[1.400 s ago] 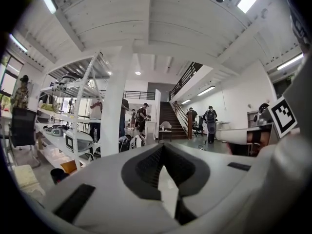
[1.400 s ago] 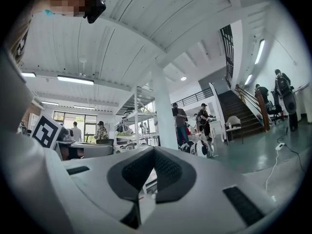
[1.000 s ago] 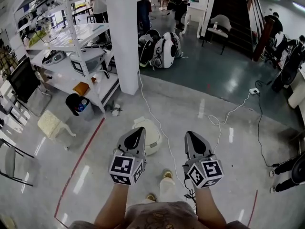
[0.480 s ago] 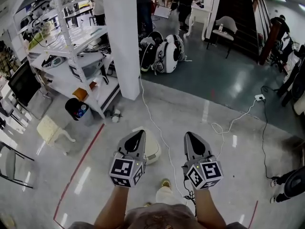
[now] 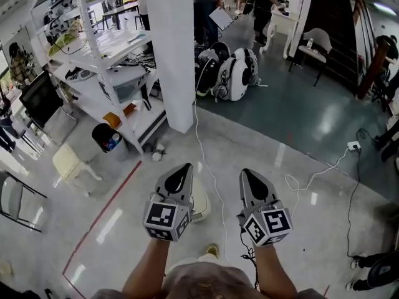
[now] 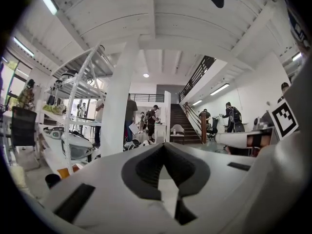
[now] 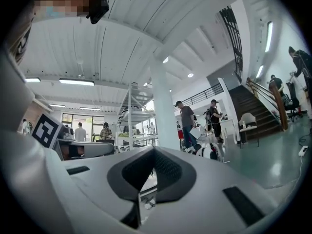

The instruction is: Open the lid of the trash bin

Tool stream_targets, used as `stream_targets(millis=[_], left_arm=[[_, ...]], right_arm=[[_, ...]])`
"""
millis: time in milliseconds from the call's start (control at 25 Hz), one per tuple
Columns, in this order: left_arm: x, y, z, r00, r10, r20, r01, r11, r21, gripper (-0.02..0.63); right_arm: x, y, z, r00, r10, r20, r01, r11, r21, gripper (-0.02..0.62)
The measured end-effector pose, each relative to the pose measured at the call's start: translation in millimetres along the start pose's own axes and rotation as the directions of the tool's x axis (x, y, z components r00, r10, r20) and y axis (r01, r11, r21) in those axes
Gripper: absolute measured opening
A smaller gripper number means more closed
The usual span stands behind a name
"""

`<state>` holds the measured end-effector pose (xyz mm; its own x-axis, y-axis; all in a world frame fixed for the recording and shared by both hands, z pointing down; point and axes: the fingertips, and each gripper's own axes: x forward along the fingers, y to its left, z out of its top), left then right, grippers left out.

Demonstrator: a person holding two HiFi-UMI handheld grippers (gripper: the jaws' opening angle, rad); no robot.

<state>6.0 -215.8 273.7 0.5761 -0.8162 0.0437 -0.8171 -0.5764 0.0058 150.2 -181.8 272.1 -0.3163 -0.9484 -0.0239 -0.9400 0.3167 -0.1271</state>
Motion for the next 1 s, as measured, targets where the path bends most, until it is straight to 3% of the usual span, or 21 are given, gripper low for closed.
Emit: stream_targets(millis=[200,520,760,1000], left_arm=[[16,16,9,0.998,0.053,0.027,-0.053,0.999,-0.005,0.009],[32,38,0,0.997,0.069,0.018,-0.069,0.998,-0.012,0.009],[44,52,-16,0.996,0.095,-0.004,-0.094,0.995,0.015,0.009],[57,61,-48,0.996,0.093,0.005,-0.093,0.996,-0.01,0.008]], right_arm=[[28,-5,-1,0.999,0.032,-0.004,-0.032,0.999,0.009,0.032],[53,-7,-8,0.999,0.05,-0.006,-0.05,0.998,0.03,0.032],[67,-15,-23,0.999,0.038,-0.018,-0.038,0.999,0.02,0.031],[80,-24,-48,0.998,0.048,-0.045,-0.048,0.999,0.007,0.032]])
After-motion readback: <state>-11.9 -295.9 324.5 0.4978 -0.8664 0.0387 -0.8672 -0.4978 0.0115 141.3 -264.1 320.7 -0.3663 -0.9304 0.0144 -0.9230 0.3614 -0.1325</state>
